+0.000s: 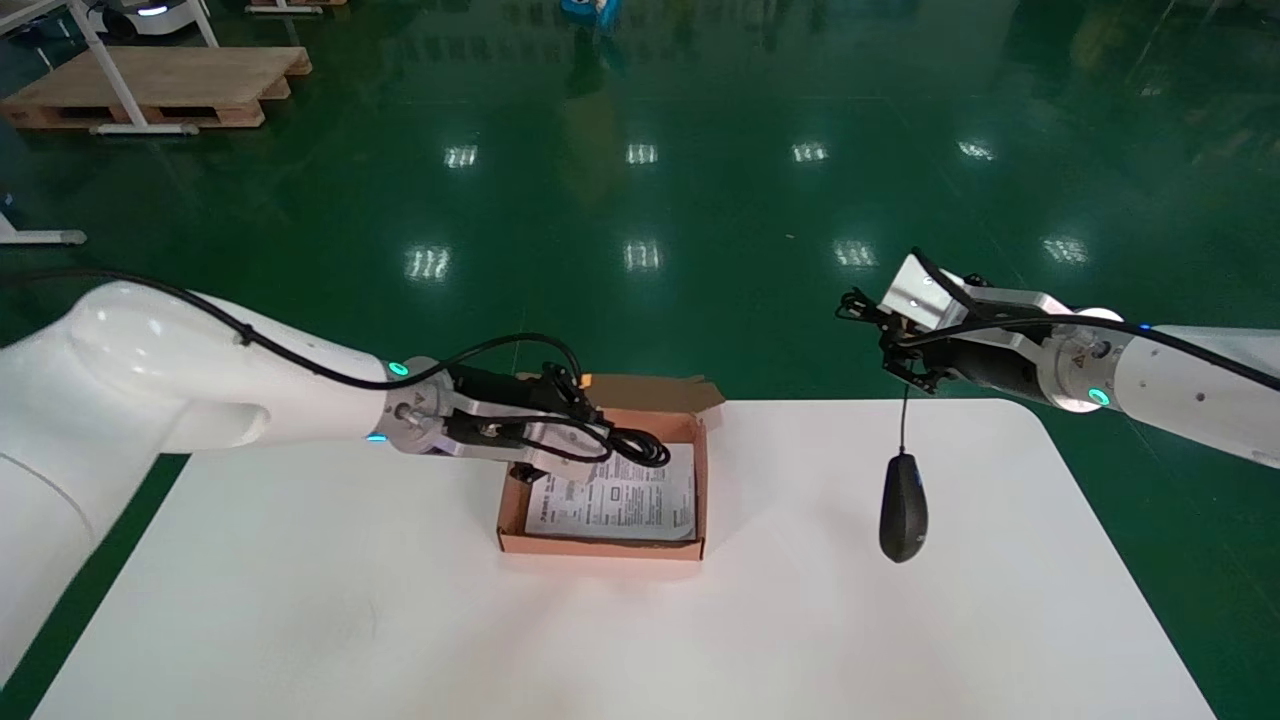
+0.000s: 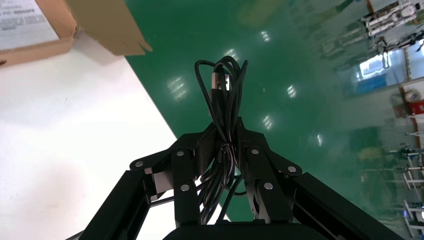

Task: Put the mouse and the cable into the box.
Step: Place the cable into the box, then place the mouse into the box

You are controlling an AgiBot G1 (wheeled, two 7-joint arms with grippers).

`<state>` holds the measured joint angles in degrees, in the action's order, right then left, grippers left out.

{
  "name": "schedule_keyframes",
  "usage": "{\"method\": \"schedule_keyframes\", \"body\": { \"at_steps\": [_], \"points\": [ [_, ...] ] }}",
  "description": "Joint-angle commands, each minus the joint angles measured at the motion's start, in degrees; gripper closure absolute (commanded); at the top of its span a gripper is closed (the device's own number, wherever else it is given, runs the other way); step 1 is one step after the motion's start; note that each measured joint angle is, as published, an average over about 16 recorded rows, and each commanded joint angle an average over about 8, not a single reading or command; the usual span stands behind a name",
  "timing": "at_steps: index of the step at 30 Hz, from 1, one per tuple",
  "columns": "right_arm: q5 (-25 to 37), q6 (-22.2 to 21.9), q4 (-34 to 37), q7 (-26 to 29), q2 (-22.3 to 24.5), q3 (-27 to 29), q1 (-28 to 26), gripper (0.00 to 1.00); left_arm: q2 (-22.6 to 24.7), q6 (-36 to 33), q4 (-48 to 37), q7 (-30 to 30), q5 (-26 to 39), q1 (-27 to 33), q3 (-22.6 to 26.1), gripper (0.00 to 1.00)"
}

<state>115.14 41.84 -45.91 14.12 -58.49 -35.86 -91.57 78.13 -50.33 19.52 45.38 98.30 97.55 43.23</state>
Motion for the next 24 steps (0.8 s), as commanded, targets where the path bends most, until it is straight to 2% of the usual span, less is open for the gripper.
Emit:
{"method": "schedule_keyframes", "body": {
  "at_steps": [1,8,17,18,24],
  "points": [
    [0.00,0.00,0.00,0.00,0.00,0.01,-0.01,1.00,-0.03,1.26,1.11,0.22,0.29,-0.77,0.25,1.00],
    [0.00,0.00,0.00,0.00,0.00,0.01,-0.01,1.00,0.55,12.26,9.34,0.63,-0.73,-7.03,7.05,1.00],
    [0.00,0.00,0.00,0.00,0.00,0.01,-0.01,1.00,0.39,16.15,9.72,-2.40,-4.25,-7.56,15.37,0.99],
    [0.00,0.00,0.00,0.00,0.00,0.01,-0.01,1.00,0.37,16.34,9.51,-2.75,-4.64,-7.44,16.07,0.94],
    [-0.01,0.02,-0.03,0.02,0.02,0.01,0.01,1.00,0.41,16.81,8.80,-4.88,-7.05,-7.01,19.18,0.20]
  ]
}}
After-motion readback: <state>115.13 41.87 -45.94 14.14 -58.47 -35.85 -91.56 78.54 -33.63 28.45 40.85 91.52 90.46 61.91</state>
